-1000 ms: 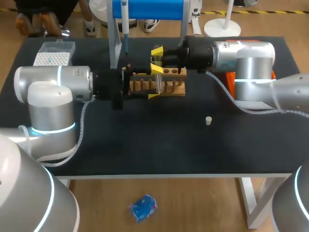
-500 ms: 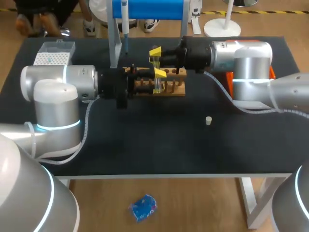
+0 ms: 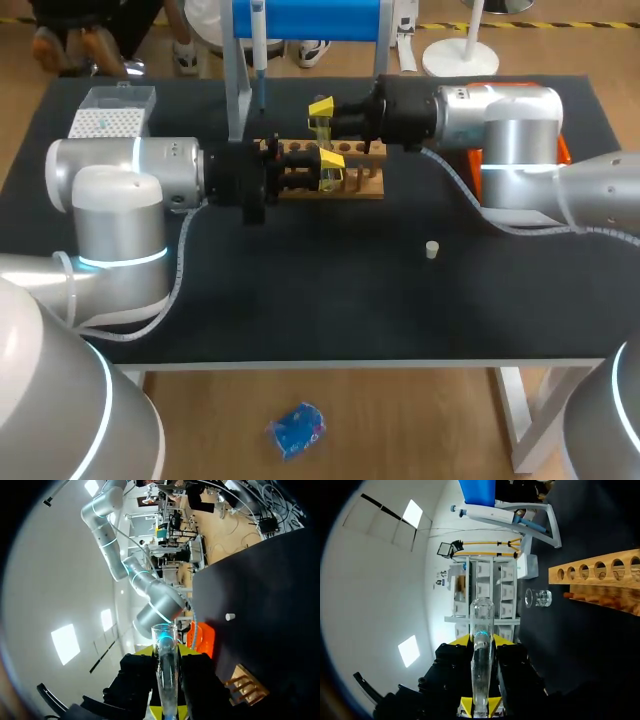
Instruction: Invert the test tube, pick up the pipette, mount the tip to pipette, aspirate from beaker and dispense into the tube, eject the tip, return the pipette, and cap with the stopper.
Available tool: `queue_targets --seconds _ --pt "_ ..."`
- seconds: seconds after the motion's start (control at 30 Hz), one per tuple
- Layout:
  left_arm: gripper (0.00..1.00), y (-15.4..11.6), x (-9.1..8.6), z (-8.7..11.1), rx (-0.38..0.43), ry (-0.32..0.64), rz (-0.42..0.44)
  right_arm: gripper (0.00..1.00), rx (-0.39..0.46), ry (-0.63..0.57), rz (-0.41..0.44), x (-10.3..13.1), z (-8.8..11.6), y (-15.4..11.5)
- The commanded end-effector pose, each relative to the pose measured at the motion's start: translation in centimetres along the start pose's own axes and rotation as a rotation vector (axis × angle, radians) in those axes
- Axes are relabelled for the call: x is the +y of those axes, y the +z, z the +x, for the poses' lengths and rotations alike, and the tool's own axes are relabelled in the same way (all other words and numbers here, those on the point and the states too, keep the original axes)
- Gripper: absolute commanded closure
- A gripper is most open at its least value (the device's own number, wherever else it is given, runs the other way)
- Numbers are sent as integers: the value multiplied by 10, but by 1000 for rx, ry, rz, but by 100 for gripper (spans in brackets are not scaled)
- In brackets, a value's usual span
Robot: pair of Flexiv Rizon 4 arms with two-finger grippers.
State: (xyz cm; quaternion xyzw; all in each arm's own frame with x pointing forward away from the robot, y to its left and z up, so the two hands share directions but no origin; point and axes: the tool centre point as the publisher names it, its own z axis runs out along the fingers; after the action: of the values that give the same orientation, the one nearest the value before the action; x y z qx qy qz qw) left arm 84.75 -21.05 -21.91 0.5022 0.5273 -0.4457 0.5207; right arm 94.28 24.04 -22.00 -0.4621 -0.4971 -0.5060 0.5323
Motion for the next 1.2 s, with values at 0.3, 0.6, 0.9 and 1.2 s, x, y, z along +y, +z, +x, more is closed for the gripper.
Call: queue_targets --seconds 0.3,0.6,0.9,1.2 --pt "100 -6 4 -3 -24 -28 -20 0 19 -21 -38 2 2 -10" --pt "100 -31 16 -14 17 -138 -100 0 15 -221 -77 5 11 -34" --pt "100 -52 30 -33 48 -507 -30 0 28 -892 27 8 36 -55" --pt "100 -60 39 -39 118 -608 -19 0 36 -1180 191 -1 45 -64"
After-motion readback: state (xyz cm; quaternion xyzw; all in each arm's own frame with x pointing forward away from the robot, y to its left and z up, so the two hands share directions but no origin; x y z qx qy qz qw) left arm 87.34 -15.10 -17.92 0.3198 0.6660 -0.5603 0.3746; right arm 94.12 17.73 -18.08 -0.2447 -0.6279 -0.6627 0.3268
